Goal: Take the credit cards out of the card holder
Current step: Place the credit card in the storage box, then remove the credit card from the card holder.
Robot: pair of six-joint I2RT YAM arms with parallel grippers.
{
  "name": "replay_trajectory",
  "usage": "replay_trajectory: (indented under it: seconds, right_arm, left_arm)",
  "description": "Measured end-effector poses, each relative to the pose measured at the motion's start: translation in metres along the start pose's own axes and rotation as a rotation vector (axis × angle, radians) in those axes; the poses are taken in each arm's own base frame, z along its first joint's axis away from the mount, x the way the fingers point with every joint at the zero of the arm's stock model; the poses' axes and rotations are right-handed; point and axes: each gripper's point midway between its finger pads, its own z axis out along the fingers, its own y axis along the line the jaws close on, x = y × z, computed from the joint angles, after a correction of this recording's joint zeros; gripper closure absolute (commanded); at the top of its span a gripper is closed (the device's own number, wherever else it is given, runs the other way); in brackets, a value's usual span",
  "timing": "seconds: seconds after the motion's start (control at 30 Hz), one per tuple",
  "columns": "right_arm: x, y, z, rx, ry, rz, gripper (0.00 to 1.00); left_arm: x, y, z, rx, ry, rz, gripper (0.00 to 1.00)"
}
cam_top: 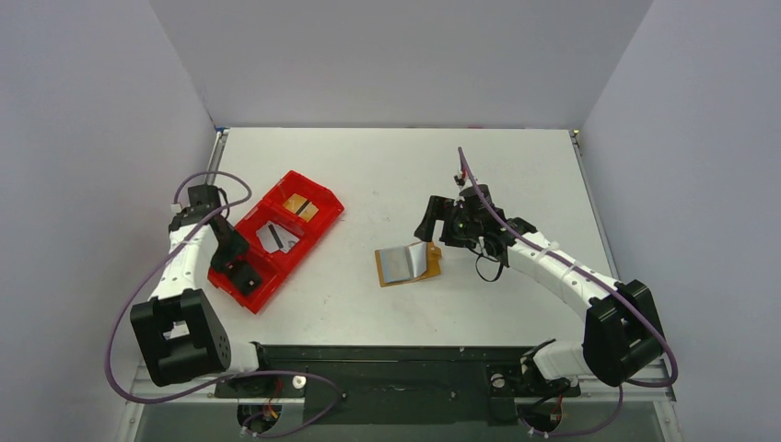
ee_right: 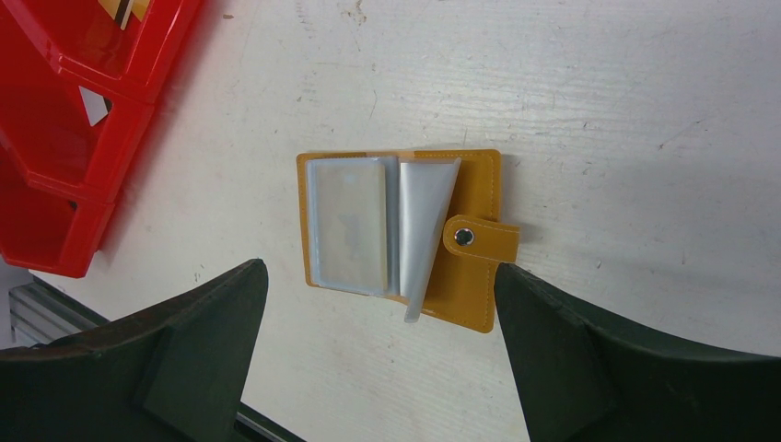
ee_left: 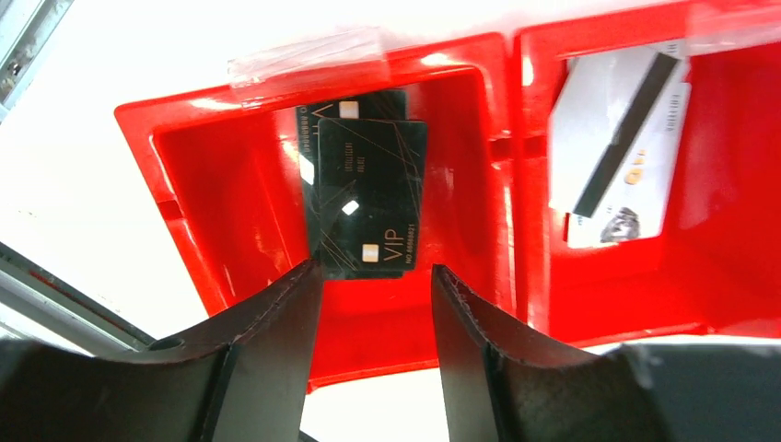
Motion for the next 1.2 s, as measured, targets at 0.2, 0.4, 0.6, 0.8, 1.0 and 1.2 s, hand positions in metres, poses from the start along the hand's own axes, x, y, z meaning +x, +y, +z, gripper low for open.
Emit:
replay_trajectory:
  seconds: [0.2, 0.4, 0.6, 0.8, 1.0, 1.2]
  right_arm:
    - [0.001, 0.0, 0.001, 0.001, 0.002, 0.0, 0.11]
    - [0.001, -0.002, 0.002, 0.006, 0.005, 0.001, 0.11]
    - [0.003, -0.001, 0.002, 0.02, 0.002, -0.009, 0.12]
    - [0.011, 0.016, 0.004, 0.035, 0.009, -0.065, 0.13]
    - [0.024, 0.039, 0.011, 0.042, 0.026, -0.133, 0.16]
    - [0.042, 0.051, 0.027, 0.079, 0.069, -0.187, 0.18]
  left_arm:
    - [-0.011, -0.015, -0.02, 0.057, -0.046, 0.016, 0.5]
    - [-0.016, -0.042, -0.045, 0.137, -0.092, 0.065, 0.47]
    - [0.004, -0.077, -0.065, 0.259, -0.075, 0.156, 0.44]
    - [0.042, -0.12, -0.085, 0.403, -0.037, 0.293, 0.43]
    - [0.085, -0.16, -0.101, 0.569, -0.002, 0.391, 0.43]
    - [0.126, -0.182, -0.107, 0.669, 0.049, 0.458, 0.43]
